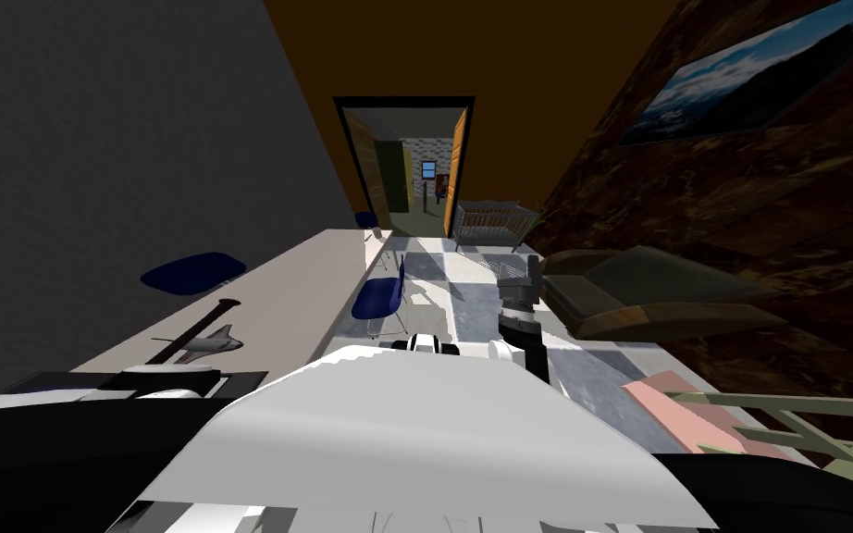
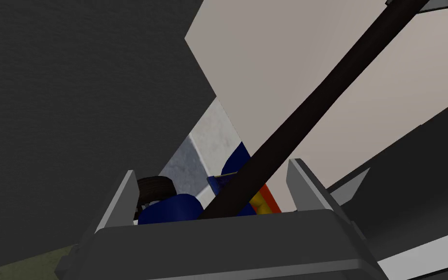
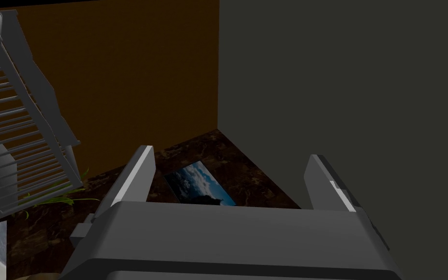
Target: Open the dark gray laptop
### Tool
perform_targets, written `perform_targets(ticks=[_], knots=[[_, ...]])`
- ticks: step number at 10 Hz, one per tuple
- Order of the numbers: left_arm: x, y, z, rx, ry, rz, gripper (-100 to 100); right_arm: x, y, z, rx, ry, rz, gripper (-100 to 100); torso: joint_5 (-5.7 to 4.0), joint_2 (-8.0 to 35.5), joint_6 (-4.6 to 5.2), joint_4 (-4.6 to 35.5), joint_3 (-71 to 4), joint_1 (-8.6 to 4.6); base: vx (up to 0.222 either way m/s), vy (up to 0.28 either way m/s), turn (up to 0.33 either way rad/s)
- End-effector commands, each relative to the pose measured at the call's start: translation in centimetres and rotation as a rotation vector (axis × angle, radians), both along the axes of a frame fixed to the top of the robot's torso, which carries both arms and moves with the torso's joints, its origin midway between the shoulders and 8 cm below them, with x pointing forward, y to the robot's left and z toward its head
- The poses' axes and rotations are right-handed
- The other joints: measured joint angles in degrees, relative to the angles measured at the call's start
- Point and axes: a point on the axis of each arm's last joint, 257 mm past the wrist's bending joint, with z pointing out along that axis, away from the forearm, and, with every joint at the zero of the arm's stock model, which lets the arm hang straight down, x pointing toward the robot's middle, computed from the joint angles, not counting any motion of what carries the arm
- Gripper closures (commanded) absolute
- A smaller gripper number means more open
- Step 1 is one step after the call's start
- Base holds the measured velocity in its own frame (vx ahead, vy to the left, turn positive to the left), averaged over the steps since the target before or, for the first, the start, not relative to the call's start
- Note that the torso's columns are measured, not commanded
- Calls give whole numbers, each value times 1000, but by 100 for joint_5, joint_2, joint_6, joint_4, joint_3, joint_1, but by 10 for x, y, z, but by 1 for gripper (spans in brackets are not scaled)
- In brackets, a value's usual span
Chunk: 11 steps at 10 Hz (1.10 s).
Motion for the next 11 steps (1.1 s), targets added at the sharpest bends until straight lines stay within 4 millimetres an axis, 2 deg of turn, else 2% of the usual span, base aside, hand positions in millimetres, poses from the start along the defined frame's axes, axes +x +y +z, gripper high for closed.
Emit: perform_targets(ticks=[1, 2, 3, 6, 7, 11], knots=[[-17, -10, -10, -57, 8, 35, -100, 0, 0, 0, 0, 0, 0, 0, -3, -3, 3, -1, -3, -1, -3, 20, -26], [-27, -14, -7, -81, 10, 57, -100, 0, 0, 0, 0, 0, 0, 0, 4, -5, 3, 0, 0, -3, 0, 14, -39], [-27, -14, -7, -81, 10, 57, -100, 0, 0, 0, 0, 0, 0, 0, -3, -4, 7, 0, -2, -8, 3, 12, -14], [-54, -27, 7, -140, 17, 119, -100, 0, 0, 0, 0, 0, 0, 0, -22, -14, 24, -2, -15, -13, -2, 24, -40], [-54, -28, 6, -145, 16, 120, -100, 0, 0, 0, 0, 0, 0, 0, -31, -22, 33, -4, -23, -17, -4, 22, -23], [-82, -47, 26, -221, 16, 192, -100, 0, 0, 0, 0, 0, 0, 0, -60, -53, 61, -14, -50, -54, -4, 29, -41]])
